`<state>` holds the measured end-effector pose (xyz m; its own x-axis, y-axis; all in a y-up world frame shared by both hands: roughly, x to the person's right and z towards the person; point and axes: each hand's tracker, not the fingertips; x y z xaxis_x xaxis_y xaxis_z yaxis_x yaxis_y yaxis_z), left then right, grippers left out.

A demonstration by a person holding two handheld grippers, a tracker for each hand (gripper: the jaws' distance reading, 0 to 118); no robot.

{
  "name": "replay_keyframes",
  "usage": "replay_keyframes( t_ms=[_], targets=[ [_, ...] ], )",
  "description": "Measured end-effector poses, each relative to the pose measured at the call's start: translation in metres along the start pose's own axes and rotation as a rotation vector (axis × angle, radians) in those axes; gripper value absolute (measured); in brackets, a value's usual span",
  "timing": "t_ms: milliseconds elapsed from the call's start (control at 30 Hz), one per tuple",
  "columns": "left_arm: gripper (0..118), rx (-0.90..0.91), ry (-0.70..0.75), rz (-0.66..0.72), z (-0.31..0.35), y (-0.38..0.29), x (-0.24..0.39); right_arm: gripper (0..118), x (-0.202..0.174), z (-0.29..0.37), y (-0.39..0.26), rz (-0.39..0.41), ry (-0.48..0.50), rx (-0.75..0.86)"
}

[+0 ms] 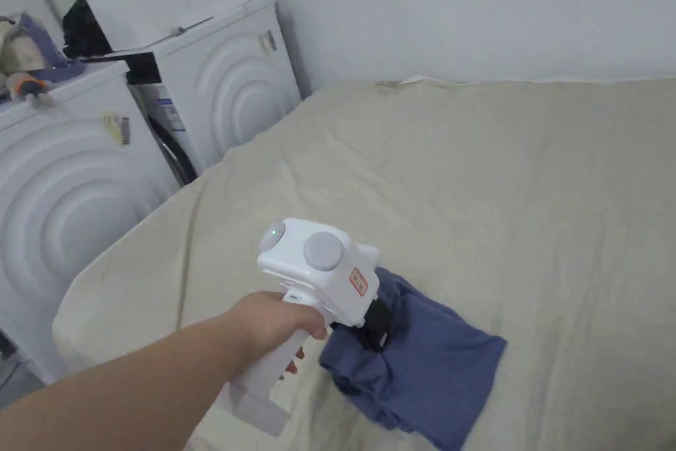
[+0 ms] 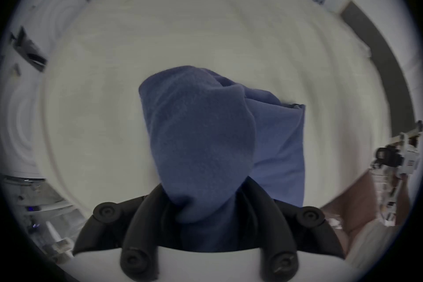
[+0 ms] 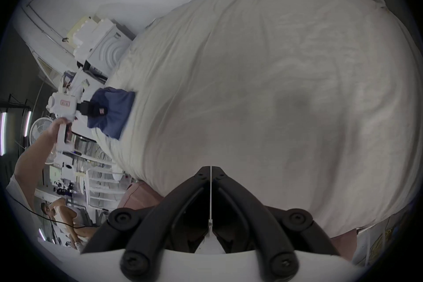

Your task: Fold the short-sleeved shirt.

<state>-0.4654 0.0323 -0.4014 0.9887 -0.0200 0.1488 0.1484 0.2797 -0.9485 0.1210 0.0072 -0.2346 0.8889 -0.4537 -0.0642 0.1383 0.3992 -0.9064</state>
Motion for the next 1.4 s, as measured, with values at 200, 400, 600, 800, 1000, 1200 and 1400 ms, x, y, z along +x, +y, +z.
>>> replay_keyframes(
  t_ms=[200, 400, 600, 800, 1000, 1200, 1400],
  targets=[
    [30, -0.020, 0.133, 0.020, -0.005, 0.013, -0.072, 1, -0.035, -0.021, 0.004, 0.110, -0.030, -0.067],
    [107, 0.033, 0.212, 0.087, -0.001, 0.017, -0.095, 1, -0.049, -0.029, 0.007, 0.125, -0.002, -0.100],
    [101, 0.182, 0.131, 0.225, 0.033, -0.006, -0.074, 1, -0.041, -0.022, 0.011, 0.129, 0.002, -0.035],
    [0, 0.464, 0.127, 0.087, 0.064, -0.041, 0.065, 1, -0.018, 0.013, 0.018, 0.047, 0.001, 0.145],
    [0, 0.754, -0.136, 0.002, 0.113, -0.061, 0.202, 1, -0.017, 0.086, 0.021, 0.114, -0.112, 0.379],
    [0, 1.184, -0.027, 0.011, 0.182, -0.110, 0.288, 1, -0.041, 0.182, -0.005, 0.256, -0.269, 0.864],
    [0, 1.427, 0.177, 0.079, 0.231, -0.151, 0.326, 1, -0.070, 0.225, -0.065, 0.395, -0.450, 1.404]
  ],
)
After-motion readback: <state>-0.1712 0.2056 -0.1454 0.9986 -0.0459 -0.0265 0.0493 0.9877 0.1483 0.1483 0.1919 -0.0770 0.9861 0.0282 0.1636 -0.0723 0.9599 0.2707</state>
